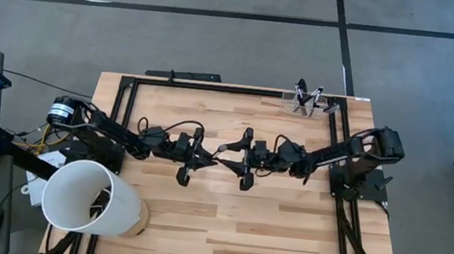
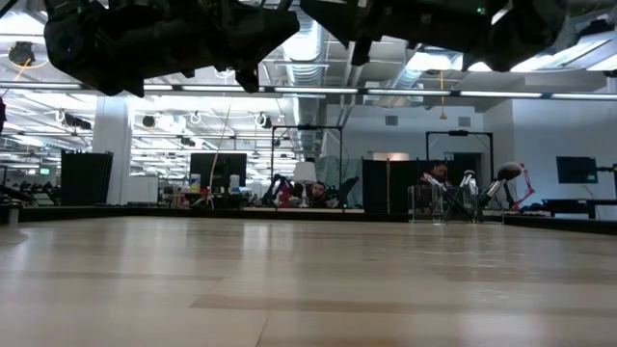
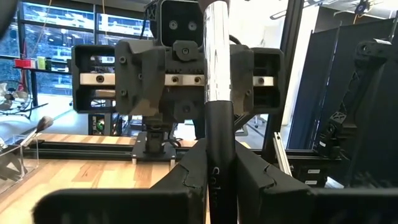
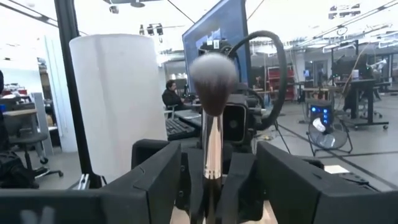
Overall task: Put items in baskets/containers
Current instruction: Put the powder brush into the right section of the transparent organizer
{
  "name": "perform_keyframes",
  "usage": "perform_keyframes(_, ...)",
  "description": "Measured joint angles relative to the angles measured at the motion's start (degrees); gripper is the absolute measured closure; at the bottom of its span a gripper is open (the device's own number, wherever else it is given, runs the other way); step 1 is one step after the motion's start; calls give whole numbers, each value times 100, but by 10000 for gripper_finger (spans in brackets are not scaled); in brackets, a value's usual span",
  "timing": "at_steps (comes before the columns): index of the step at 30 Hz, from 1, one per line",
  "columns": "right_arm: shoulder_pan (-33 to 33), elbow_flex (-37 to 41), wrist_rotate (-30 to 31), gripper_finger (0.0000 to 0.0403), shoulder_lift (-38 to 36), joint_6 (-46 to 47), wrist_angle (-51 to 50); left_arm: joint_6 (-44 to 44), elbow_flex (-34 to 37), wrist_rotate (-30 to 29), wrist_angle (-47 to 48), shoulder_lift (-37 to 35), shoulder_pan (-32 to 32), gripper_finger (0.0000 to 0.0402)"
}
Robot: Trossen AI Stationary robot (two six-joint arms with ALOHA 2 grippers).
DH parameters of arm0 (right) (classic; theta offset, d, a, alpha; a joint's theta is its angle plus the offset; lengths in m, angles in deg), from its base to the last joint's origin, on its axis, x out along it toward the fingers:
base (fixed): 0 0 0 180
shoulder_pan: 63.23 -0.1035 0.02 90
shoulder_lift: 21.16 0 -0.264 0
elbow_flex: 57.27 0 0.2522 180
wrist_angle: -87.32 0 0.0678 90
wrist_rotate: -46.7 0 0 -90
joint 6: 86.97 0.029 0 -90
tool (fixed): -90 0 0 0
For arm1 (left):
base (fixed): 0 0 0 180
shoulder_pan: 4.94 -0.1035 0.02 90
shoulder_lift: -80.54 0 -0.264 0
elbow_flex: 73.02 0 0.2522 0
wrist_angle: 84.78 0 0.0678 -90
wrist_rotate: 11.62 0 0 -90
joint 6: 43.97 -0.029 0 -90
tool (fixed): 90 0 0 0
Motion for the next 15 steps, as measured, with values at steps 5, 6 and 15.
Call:
perform_keyframes(5, 6, -223, -3, 210, 254, -7, 9, 2, 0, -1, 57, -2, 0, 346)
perform_keyframes(6, 6, -276, -5, 211, 282, -14, 27, 1, 0, 0, 86, -1, 0, 348)
perform_keyframes(15, 6, -386, -8, 230, 263, -48, 31, 2, 0, 0, 94, -2, 0, 358)
